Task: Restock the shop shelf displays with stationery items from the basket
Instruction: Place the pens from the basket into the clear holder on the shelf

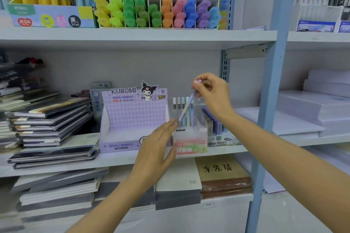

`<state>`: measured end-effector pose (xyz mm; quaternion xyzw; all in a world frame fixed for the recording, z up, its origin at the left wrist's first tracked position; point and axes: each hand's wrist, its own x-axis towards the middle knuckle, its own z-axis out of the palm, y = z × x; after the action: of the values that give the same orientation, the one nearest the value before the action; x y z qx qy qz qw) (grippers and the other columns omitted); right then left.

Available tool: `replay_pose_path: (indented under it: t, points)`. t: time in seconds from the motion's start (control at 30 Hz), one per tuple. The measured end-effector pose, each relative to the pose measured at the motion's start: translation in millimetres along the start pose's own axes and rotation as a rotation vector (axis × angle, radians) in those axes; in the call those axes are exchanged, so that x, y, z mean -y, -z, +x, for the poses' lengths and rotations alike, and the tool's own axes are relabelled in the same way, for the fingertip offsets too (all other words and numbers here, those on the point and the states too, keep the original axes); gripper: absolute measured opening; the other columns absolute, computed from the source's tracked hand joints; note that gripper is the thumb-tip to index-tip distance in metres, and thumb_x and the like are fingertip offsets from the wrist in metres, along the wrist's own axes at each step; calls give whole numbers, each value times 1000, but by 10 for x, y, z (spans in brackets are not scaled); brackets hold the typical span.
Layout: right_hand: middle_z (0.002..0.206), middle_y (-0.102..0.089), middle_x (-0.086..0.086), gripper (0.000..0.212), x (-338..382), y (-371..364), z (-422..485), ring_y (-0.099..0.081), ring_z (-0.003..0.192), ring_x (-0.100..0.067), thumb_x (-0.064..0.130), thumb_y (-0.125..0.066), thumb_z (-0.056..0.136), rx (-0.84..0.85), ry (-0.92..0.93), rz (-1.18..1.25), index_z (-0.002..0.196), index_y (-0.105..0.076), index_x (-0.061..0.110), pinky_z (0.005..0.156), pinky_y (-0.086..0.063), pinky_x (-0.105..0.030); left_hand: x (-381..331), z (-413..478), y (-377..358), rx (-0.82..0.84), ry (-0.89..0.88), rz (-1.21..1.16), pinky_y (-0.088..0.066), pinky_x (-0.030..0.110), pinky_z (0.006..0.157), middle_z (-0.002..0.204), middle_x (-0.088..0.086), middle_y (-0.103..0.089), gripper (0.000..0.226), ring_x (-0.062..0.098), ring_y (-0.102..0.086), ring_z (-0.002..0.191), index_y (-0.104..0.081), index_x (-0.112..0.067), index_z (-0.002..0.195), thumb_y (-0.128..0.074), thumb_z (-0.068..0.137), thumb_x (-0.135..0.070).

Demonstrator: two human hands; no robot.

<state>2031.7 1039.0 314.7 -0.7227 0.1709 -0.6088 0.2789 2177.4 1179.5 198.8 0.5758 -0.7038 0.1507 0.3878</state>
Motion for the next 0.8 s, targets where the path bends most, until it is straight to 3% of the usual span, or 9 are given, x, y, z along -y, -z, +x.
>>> replay_pose_path:
  t: [0.17, 0.27, 0.37, 0.47, 0.67, 0.8]
  points:
    - [80, -71, -13, 5, -226, -253, -27, -70, 73, -26, 5, -64, 89, 117, -27, -90, 90, -68, 2, 71, -60, -36, 1, 0, -33, -11, -41, 49, -30, 25, 111, 157, -12, -25, 63, 7, -30, 141, -32, -22, 149, -60, 93, -18]
    - [78, -71, -11, 7, -273, -347, -3, -70, 71, -23, 6, -65, 89, 187, -17, -171, 89, -69, 1, 69, -60, -31, 40, -27, -45, -12, -56, 98, -27, 20, 110, 158, -13, -21, 64, 6, -29, 141, -31, -21, 150, -60, 93, -19]
    - [75, -72, -8, 8, -281, -336, 63, -71, 69, -18, 7, -64, 90, 248, 14, -238, 88, -70, 2, 70, -59, -27, 78, -26, -50, -7, -66, 105, -31, 26, 112, 159, -12, -21, 64, 6, -28, 142, -29, -22, 151, -58, 94, -20]
    - [74, -72, -7, 8, -284, -290, 104, -71, 70, -18, 8, -64, 90, 275, 21, -250, 88, -69, 3, 76, -59, -34, 103, -15, -59, 3, -80, 121, -34, 33, 112, 159, -10, -21, 65, 9, -31, 141, -27, -23, 151, -58, 94, -20]
    - [74, -72, -5, 0, -313, -379, 79, -70, 68, -17, 11, -65, 90, 288, 36, -302, 91, -65, 11, 74, -59, -37, 122, -15, -77, 6, -79, 121, -39, 31, 106, 160, -12, -18, 67, 11, -40, 134, -26, -25, 151, -58, 93, -19]
    - [72, -71, -10, 11, -351, -384, 83, -69, 70, -23, 14, -66, 91, 303, 0, -343, 99, -58, 11, 75, -58, -43, 121, -17, -79, 5, -83, 126, -41, 30, 102, 160, -11, -18, 66, 11, -43, 131, -27, -24, 151, -58, 93, -19]
